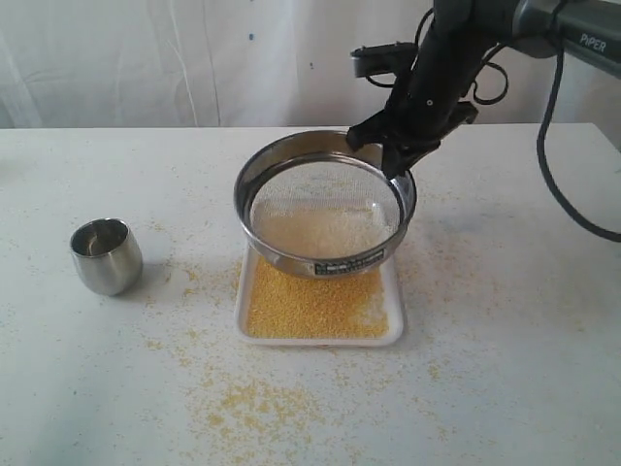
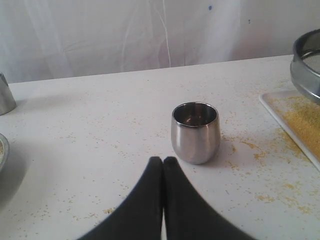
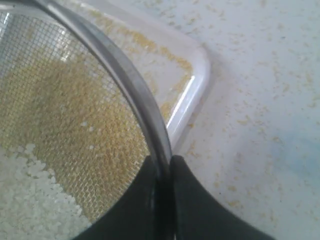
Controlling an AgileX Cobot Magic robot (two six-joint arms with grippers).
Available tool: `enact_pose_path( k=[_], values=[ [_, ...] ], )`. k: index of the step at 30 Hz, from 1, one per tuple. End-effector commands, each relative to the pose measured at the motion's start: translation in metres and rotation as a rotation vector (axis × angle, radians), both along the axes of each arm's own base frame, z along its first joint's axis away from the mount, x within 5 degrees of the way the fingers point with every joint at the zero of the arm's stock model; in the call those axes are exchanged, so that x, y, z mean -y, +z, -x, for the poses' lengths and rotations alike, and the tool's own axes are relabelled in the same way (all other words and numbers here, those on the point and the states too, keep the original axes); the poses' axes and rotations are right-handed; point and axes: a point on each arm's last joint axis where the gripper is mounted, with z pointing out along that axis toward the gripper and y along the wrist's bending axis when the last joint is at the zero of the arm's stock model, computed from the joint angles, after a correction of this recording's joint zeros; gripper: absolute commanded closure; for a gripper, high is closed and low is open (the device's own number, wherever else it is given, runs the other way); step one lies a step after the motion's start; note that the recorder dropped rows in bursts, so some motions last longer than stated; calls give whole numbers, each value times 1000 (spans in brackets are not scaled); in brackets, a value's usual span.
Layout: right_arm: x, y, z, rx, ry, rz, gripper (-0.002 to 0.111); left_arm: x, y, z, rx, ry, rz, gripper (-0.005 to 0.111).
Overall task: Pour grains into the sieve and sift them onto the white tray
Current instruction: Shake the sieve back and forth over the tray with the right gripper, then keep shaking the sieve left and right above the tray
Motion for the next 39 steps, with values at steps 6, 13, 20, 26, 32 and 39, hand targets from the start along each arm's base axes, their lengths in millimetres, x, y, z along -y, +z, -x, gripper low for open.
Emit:
enact_pose_path(
  k=[6,13,20,26,32,39],
  values=[
    [-1,-1,-3,-38,102,-332,108,0,0,0,8,2,12,107],
    [37,-14,-5,-119,-81,-157,108,0,0,0,8,2,12,107],
    [54,-19,-16,41,-182,2,108,0,0,0,8,2,12,107],
    [19,-10,6,-99,110,-229,108,0,0,0,8,2,12,107],
    [48,0,-10,91,-201,52,108,0,0,0,8,2,12,107],
    [1,5,14,-32,261,-245,108,0,0,0,8,2,12,107]
  ],
)
